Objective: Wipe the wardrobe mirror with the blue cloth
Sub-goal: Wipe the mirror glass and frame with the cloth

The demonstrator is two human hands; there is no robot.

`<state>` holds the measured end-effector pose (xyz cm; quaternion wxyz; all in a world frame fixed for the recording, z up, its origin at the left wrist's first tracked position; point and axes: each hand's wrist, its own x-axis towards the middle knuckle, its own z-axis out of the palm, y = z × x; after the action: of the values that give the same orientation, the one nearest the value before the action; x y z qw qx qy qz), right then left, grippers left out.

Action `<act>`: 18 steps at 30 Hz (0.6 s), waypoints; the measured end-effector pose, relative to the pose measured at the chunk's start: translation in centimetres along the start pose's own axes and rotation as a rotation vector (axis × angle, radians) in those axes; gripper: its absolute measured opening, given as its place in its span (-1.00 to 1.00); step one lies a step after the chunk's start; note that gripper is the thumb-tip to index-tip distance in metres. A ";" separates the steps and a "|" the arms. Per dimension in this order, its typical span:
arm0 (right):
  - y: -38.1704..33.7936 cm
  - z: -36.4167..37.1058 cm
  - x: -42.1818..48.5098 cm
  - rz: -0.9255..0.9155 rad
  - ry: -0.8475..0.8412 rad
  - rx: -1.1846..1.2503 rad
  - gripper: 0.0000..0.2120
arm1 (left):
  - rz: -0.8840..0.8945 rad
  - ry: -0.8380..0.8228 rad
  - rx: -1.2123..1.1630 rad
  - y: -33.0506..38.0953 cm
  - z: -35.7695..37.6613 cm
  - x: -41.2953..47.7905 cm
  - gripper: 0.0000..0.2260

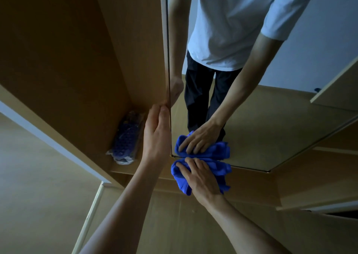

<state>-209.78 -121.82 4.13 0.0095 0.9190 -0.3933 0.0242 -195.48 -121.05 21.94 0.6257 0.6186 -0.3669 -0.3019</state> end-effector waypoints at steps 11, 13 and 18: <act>3.0 -15.8 -2.3 -0.032 0.137 0.055 -0.32 | 0.046 0.049 0.007 7.0 0.5 -1.2 -0.81; 3.1 -19.8 -2.4 -0.035 0.201 0.045 -0.34 | 0.080 0.047 0.001 9.2 0.8 -1.2 -0.85; 3.1 -30.0 -2.8 -0.044 0.365 -0.004 -0.37 | 0.229 0.021 0.013 14.8 0.9 -0.6 -0.77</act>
<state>-215.03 -120.86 33.90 0.0833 0.9076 -0.3651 0.1897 -197.65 -120.24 36.55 0.6558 0.5799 -0.4307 -0.2193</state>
